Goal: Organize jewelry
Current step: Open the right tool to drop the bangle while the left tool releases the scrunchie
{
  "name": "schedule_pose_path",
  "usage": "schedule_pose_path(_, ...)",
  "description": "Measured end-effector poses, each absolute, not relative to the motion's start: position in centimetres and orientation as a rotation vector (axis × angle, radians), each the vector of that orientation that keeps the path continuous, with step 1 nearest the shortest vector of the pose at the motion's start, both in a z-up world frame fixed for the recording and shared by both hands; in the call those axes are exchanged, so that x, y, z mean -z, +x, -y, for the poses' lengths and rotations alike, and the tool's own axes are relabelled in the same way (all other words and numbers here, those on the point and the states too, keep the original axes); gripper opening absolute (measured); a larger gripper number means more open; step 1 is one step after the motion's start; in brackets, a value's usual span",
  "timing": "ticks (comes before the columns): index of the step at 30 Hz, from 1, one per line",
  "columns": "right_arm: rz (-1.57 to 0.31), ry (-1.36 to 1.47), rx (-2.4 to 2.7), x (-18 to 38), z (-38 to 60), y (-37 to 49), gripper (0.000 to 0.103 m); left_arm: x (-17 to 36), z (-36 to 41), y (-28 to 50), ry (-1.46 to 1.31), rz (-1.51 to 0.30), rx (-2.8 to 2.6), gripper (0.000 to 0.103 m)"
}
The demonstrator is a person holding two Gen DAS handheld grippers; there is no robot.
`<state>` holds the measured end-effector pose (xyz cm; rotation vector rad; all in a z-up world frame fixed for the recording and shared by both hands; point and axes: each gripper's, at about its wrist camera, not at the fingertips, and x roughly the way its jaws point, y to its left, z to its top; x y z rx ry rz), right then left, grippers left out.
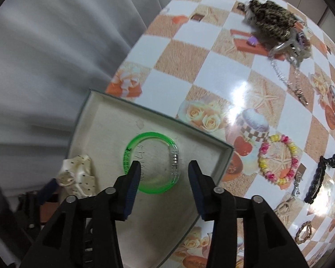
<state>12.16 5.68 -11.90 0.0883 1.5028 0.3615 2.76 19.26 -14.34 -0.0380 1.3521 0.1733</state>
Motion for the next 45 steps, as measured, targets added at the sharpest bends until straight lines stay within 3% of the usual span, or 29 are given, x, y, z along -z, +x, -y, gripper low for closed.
schedule_pose_path(4, -1.481, 0.133, -0.366, 10.0, -4.0, 12.1, 0.059, 13.8, -19.0, 2.4, -0.04, -1.358, -0.161, 0.103)
schedule_pose_path(10, -1.463, 0.204, -0.345, 7.9, -1.1, 10.8, 0.08, 12.9, -18.3, 2.5, -0.037, -1.358, -0.149, 0.103)
schedule_pose_path(21, -1.421, 0.328, -0.229, 6.9, 6.0, 7.9, 0.085, 10.4, -14.7, 3.6, 0.049, -1.322, -0.065, 0.103)
schedule_pose_path(22, -1.416, 0.338, -0.218, 6.8, 6.8, 7.7, 0.09, 10.3, -14.4, 3.6, 0.055, -1.321, -0.059, 0.103)
schedule_pose_path(23, -1.411, 0.348, -0.211, 6.7, 7.5, 7.4, 0.103, 10.1, -14.0, 3.7, 0.062, -1.322, -0.053, 0.103)
schedule_pose_path(37, -1.332, 0.41, -0.089, 6.0, 15.0, 4.8, 0.103, 8.6, -9.1, 5.1, 0.124, -1.314, 0.05, 0.103)
schedule_pose_path(45, -1.408, 0.439, 0.0, 7.3, 19.7, 3.4, 0.103, 7.8, -6.0, 6.3, 0.157, -1.295, 0.11, 0.103)
